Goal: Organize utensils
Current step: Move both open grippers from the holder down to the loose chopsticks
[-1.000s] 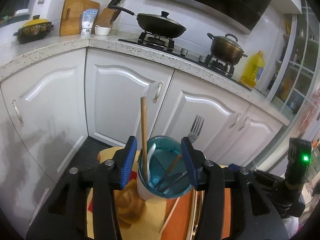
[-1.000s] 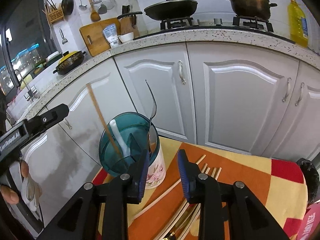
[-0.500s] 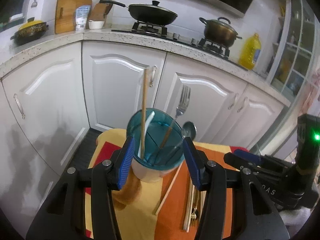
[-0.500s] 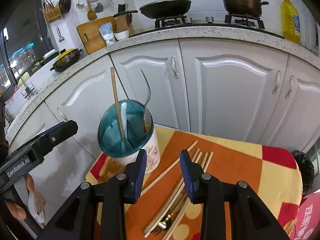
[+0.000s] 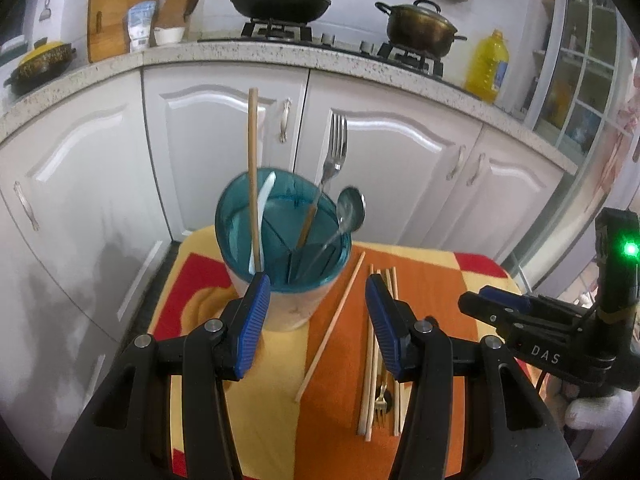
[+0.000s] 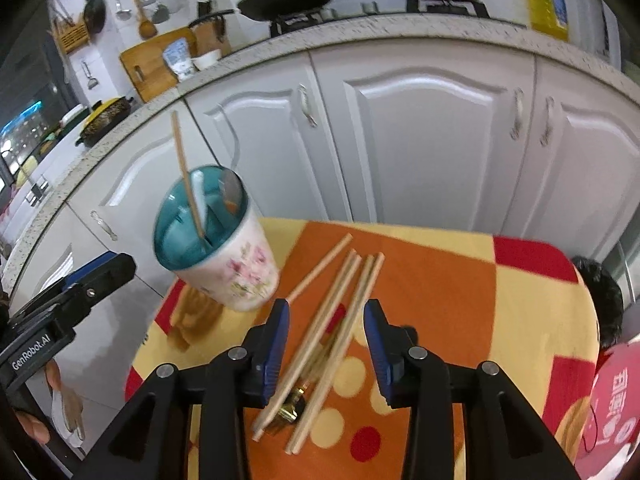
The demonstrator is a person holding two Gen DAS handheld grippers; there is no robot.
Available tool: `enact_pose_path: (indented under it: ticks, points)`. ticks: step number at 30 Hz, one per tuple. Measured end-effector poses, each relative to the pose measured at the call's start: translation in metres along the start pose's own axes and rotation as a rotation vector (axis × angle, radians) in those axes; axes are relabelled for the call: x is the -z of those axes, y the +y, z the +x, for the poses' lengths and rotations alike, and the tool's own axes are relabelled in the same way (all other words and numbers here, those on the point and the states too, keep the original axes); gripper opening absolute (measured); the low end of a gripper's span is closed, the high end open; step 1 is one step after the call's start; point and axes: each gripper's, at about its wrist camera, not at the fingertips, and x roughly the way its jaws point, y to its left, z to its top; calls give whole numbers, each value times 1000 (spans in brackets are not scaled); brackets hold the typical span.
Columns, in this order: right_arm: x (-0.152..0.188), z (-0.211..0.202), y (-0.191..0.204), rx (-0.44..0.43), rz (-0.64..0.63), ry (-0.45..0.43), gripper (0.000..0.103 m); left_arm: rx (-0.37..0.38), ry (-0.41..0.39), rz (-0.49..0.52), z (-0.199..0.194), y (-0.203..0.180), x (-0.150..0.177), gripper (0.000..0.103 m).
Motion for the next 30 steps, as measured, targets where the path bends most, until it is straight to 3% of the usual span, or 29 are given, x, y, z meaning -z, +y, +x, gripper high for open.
enact_pose_path:
  ticks: [13,27,30]
  points:
    - [25,45,-30,-1,78,140,37,-31,158,-10,48,6,41,49]
    - [2,103,-36,-16,86,191,37,-79,267,-25,102,20,73,49]
    - [-8,112,-41,-7,94,187,29,-88,284,-15,114,17,79,49]
